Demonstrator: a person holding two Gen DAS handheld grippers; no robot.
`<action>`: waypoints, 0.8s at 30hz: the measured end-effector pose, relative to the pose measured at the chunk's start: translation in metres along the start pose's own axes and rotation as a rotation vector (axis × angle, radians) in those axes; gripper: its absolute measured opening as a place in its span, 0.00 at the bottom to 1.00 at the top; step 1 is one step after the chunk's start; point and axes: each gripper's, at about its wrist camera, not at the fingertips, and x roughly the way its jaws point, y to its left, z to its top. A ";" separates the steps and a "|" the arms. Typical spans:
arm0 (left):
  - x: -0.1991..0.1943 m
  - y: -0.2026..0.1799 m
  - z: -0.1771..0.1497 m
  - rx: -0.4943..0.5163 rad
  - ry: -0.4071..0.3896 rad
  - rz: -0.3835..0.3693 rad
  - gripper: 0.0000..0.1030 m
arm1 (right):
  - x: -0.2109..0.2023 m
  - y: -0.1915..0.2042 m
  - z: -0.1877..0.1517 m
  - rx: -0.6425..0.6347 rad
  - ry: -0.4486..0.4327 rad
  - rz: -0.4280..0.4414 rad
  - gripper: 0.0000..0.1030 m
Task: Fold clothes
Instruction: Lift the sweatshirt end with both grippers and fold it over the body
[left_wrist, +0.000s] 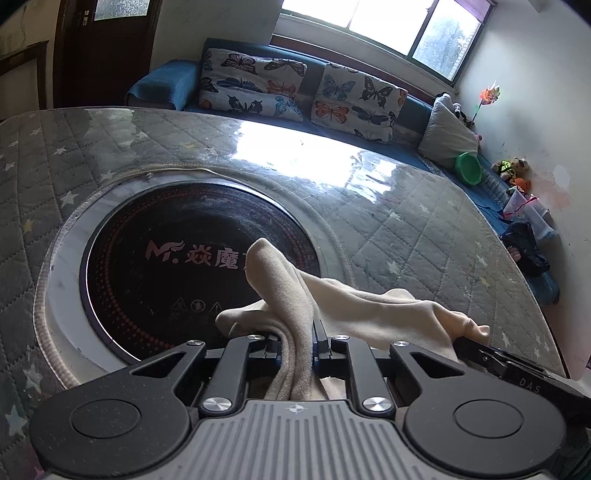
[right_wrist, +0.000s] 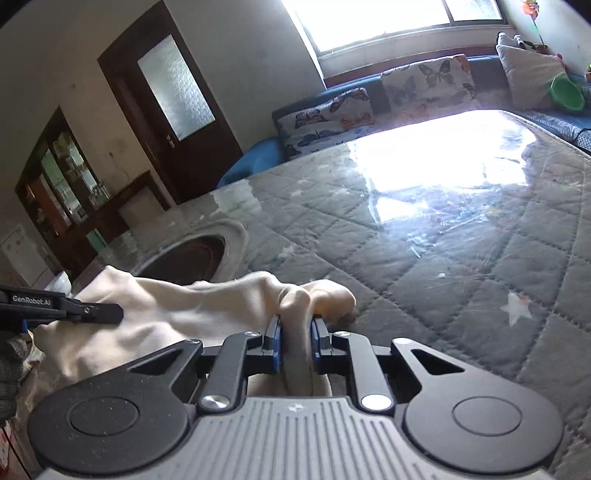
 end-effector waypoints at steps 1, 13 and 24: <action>-0.001 -0.003 0.001 0.007 -0.004 -0.004 0.14 | -0.005 0.000 0.002 0.005 -0.014 0.005 0.12; 0.004 -0.071 0.021 0.117 -0.047 -0.103 0.14 | -0.077 0.003 0.036 -0.068 -0.188 -0.078 0.12; 0.036 -0.135 0.034 0.206 -0.025 -0.178 0.14 | -0.122 -0.037 0.064 -0.061 -0.249 -0.228 0.12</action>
